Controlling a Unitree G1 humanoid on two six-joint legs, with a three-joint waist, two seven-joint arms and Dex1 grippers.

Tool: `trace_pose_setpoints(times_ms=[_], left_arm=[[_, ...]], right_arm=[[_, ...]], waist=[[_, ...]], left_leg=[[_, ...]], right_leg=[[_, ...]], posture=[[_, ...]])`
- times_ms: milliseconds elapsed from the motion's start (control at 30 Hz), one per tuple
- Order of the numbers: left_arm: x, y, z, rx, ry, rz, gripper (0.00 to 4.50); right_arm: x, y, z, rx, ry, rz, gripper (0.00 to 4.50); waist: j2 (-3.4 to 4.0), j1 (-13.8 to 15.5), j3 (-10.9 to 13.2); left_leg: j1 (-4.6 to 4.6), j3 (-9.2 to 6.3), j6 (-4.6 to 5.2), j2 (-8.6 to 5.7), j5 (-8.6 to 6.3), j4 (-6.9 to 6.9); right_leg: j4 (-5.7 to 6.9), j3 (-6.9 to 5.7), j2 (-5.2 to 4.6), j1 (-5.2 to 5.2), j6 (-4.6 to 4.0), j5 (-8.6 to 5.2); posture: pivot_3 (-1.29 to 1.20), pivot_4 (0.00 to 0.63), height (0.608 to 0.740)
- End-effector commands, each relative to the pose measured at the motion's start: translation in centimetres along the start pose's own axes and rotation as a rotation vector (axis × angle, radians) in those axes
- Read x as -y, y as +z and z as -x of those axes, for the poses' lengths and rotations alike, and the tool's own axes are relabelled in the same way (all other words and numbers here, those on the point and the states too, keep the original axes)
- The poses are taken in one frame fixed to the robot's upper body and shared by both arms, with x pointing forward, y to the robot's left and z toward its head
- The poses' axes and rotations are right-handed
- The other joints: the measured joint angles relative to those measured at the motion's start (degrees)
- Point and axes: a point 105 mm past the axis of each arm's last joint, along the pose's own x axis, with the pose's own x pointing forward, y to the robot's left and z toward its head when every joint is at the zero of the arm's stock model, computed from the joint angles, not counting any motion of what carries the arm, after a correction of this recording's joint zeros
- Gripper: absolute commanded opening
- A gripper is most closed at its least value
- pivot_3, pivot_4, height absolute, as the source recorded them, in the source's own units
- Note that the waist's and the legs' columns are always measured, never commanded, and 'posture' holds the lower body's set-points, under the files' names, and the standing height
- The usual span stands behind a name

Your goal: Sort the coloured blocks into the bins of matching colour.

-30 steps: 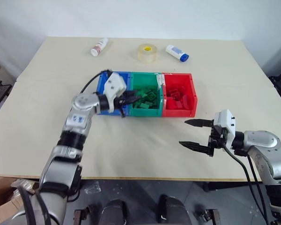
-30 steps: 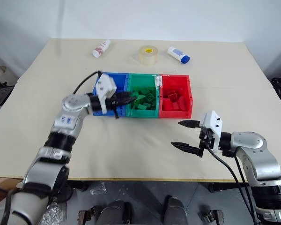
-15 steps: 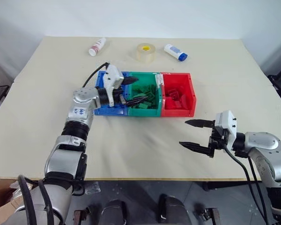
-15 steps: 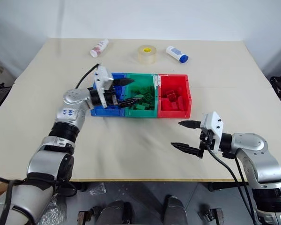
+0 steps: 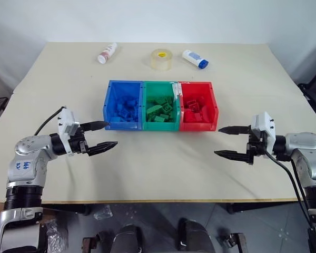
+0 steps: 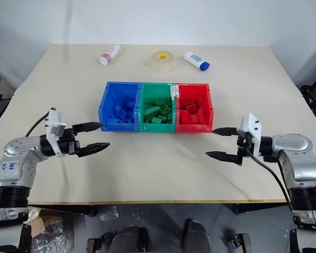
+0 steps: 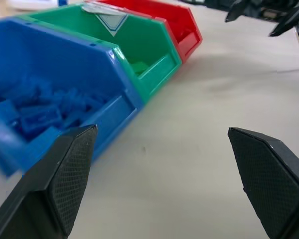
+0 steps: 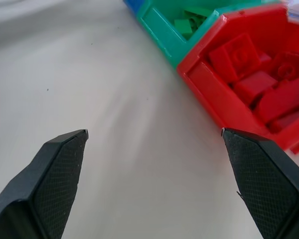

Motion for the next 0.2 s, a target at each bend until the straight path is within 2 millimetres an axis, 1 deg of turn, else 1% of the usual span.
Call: trace_pose_setpoints(times_ms=[33, 100, 200], left_arm=[[-1.01, 0.95, 2.71, 0.014, 0.093, -0.065, 4.47], [-1.08, 0.88, 3.01, 0.017, 0.103, -0.069, 4.47], [-1.07, 0.98, 2.83, 0.032, 0.111, -0.081, 4.47]], right_arm=[[1.35, -0.36, 1.77, -0.025, -0.044, 0.009, 4.5], [1.56, -0.38, 1.77, -0.021, -0.041, 0.011, 4.5], [1.71, -0.31, 1.45, -0.012, -0.041, 0.012, 4.5]], waist=[[0.0, 0.1, 0.0], [0.01, 0.2, 0.0], [0.01, 0.0, 0.0]], left_leg=[[0.0, -0.02, -0.01, 0.01, 0.0, -0.05], [0.0, -0.05, -0.01, 0.01, 0.0, -0.07], [0.0, 0.02, -0.01, -0.01, 0.0, -0.07]], right_leg=[[0.01, -0.02, 0.0, -0.01, -0.01, -0.01], [0.02, -0.06, 0.0, -0.01, -0.04, -0.02], [0.01, -0.02, -0.01, -0.02, -0.03, -0.02]], posture=[[0.0, 0.15, 0.74], [0.0, 0.15, 0.74], [0.0, 0.15, 0.74]])
